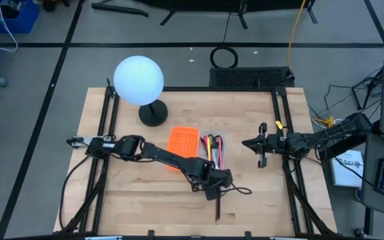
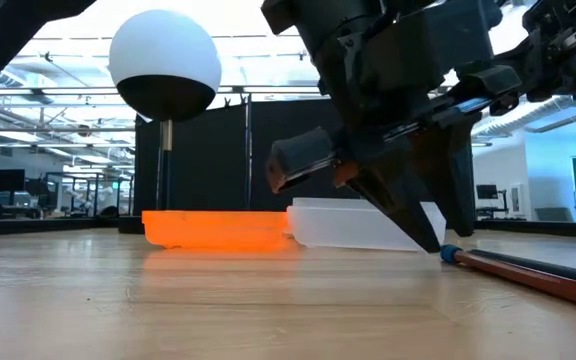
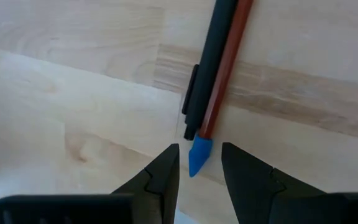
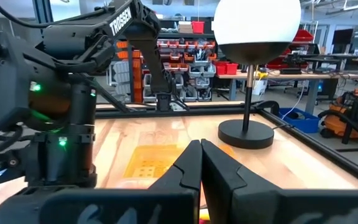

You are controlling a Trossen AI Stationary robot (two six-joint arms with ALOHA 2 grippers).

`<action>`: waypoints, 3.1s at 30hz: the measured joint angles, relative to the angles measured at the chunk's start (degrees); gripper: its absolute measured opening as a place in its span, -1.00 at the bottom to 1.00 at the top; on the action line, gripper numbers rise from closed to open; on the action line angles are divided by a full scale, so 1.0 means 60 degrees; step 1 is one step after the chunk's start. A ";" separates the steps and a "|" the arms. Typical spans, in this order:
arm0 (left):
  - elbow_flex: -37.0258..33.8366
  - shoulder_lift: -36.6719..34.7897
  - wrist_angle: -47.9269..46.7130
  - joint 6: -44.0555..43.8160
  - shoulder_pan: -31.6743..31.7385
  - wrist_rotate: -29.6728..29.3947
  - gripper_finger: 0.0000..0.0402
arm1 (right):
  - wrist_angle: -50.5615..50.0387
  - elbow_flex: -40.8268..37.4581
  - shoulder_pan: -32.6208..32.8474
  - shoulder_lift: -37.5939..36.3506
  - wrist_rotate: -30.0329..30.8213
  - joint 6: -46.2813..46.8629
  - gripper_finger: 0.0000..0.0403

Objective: Pick & place school supplies into a supply box
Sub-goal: Put the brown pencil into the orange supply box

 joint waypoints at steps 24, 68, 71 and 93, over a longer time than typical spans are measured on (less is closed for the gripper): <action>0.0059 0.0453 -0.0438 0.0300 0.0414 0.1677 -0.37 | -0.0092 0.0000 -0.0004 0.0295 -0.0001 0.0087 -1.00; -0.0031 -0.0087 0.0600 -0.0075 -0.0350 -0.0474 -0.37 | 0.0014 0.0000 0.0000 0.0332 0.0000 0.0291 -1.00; -0.0023 -0.0090 0.0612 -0.0754 -0.0199 -0.0444 -0.37 | 0.0013 0.0000 0.0000 0.0332 0.0000 0.0291 -1.00; -0.5754 -0.5870 -0.1549 -0.6447 -0.0688 -0.2703 -0.99 | 0.0007 0.0000 0.0000 0.0574 -0.0014 0.0543 -1.00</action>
